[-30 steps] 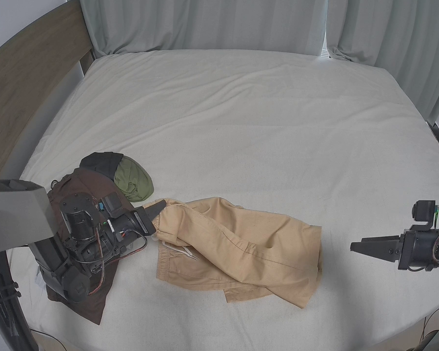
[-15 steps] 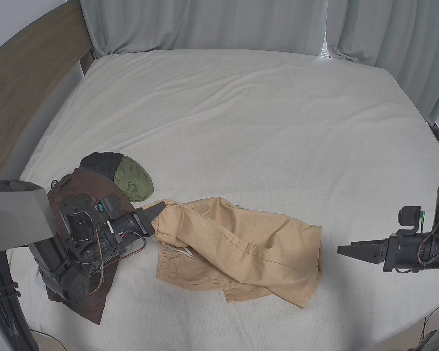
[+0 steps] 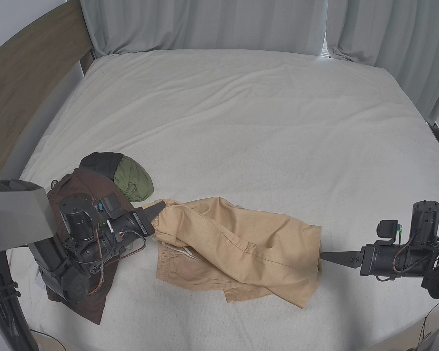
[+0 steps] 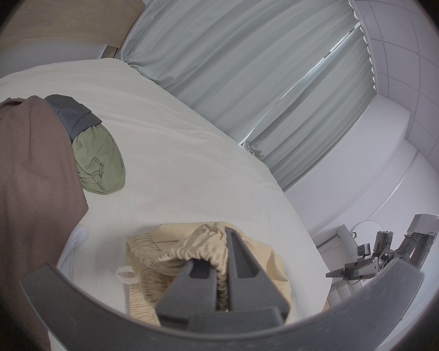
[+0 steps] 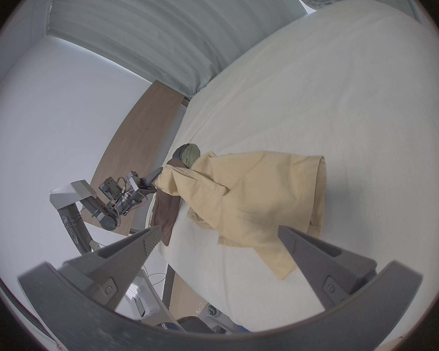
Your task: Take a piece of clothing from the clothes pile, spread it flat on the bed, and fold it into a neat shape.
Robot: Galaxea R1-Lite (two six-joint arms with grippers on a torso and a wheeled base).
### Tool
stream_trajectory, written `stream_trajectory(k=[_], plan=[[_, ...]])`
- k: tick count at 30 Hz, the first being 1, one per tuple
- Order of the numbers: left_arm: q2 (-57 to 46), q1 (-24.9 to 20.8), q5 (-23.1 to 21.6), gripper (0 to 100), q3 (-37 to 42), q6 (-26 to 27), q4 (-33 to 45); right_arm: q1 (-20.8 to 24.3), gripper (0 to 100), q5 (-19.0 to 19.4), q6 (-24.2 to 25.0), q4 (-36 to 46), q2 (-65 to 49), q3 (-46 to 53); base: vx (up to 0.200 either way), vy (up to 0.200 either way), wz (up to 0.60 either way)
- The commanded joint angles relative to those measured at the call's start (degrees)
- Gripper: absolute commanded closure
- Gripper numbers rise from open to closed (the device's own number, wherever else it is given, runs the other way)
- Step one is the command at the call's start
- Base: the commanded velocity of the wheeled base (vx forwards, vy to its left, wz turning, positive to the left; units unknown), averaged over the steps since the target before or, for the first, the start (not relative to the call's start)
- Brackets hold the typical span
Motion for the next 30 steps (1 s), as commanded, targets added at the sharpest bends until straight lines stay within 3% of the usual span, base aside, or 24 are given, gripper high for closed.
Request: stream_trajectory(k=[1,16,20,23,30], plan=[[-0.02,0.03,0.01,100,-0.03,-0.03,-0.23,-0.13,0,-0.01,0.12,-1.48,5.99,0.43,0.0,0.0,0.0],[-0.02,-0.06,0.01,100,-0.29,0.06,-0.23,-1.1,0,-0.36,1.97,-25.21,25.77,5.53,0.0,0.0,0.0],[-0.02,-0.06,0.01,100,-0.29,-0.03,-0.23,-1.01,0,-2.82,2.06,-31.54,31.39,5.88,0.0,0.0,0.0],[-0.02,0.03,0.01,100,-0.38,-0.03,-0.23,-0.66,0,-4.58,2.23,-31.89,33.59,5.44,0.0,0.0,0.0],[-0.02,-0.06,-0.08,100,-0.38,-0.03,-0.23,-0.66,0,-4.67,3.9,-31.8,34.12,4.12,0.0,0.0,0.0]])
